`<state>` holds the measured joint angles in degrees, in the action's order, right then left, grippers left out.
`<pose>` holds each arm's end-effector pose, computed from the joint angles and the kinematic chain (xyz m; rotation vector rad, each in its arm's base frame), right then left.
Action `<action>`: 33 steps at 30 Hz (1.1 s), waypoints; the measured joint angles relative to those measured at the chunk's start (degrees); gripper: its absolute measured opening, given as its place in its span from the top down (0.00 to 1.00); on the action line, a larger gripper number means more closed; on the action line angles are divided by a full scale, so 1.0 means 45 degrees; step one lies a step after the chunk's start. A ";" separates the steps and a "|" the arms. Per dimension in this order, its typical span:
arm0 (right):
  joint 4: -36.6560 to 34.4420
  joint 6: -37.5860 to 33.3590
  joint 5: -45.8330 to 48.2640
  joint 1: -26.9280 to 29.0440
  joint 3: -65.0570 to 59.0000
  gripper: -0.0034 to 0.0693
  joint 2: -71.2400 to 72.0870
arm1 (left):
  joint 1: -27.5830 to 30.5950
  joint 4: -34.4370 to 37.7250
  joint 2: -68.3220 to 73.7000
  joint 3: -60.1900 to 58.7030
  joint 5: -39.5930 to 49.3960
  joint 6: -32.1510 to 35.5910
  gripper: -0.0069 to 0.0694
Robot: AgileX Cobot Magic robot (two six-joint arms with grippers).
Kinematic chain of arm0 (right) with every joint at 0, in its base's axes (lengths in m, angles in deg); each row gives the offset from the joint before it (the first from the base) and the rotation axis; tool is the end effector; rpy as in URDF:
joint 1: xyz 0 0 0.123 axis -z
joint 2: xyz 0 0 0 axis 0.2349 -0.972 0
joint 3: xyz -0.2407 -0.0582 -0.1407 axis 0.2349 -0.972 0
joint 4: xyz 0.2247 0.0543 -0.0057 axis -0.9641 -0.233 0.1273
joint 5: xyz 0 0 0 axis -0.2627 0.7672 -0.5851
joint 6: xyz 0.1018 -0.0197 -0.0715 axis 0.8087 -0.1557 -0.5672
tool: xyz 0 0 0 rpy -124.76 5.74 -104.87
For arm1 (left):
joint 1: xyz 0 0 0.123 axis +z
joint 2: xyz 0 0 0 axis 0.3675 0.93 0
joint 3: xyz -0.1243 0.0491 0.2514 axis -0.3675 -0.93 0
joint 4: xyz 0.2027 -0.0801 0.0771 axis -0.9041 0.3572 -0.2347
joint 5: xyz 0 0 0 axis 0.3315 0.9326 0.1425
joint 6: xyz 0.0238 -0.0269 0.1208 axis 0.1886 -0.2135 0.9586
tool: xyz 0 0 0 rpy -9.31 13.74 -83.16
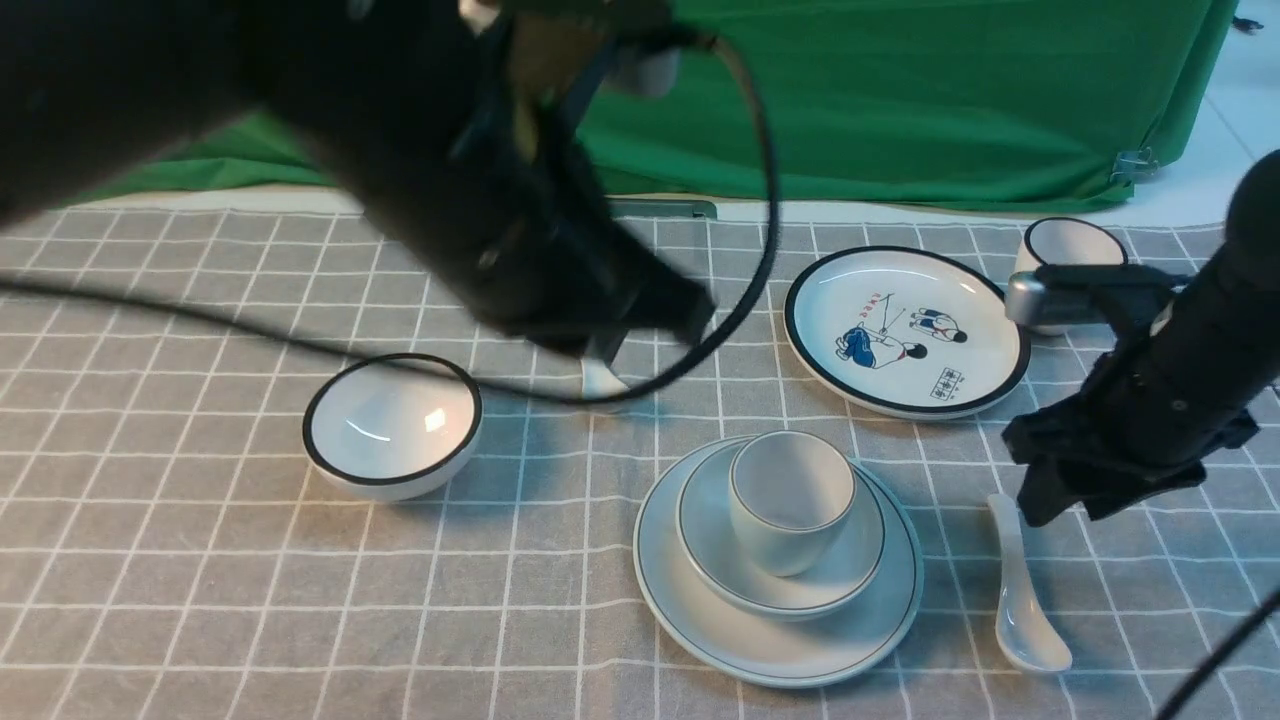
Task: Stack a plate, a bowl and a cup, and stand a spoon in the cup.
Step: Use the right arm to grab a blue soup spoon, then use the right arm to put the blue soup spoon into the blue teacup in the middle
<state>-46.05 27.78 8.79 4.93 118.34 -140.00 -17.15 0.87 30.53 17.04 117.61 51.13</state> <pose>0.3429 0.0674 0.1799 -0.3101 2.8230 0.1925 0.2532 -0.1854 0.3284 0.6288 2.4612 -0.1868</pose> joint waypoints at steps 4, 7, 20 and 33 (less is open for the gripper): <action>0.0000 0.0025 -0.0516 -0.0109 0.0410 0.36 -0.1095 | 0.0000 -0.0473 -0.1229 -0.2653 -0.0926 -0.0996 0.90; 0.0000 0.0024 -0.0827 -0.0243 0.0444 0.36 -0.1539 | 0.0000 -0.0854 -0.1806 -0.3811 -0.1122 -0.1560 0.90; 0.0053 -0.0595 -0.0832 -0.0772 0.0537 0.70 -0.1526 | 0.0014 -0.1185 -0.2792 -0.4877 -0.1277 -0.2354 0.90; -0.0636 -0.0759 -0.9810 -0.3643 -0.3366 0.70 0.5744 | 0.0014 -0.1282 -0.3156 -0.4877 -0.1571 -0.2376 0.90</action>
<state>-48.92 24.37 -35.35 -11.47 103.19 -114.15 -17.09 -4.90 16.33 -4.91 110.54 40.44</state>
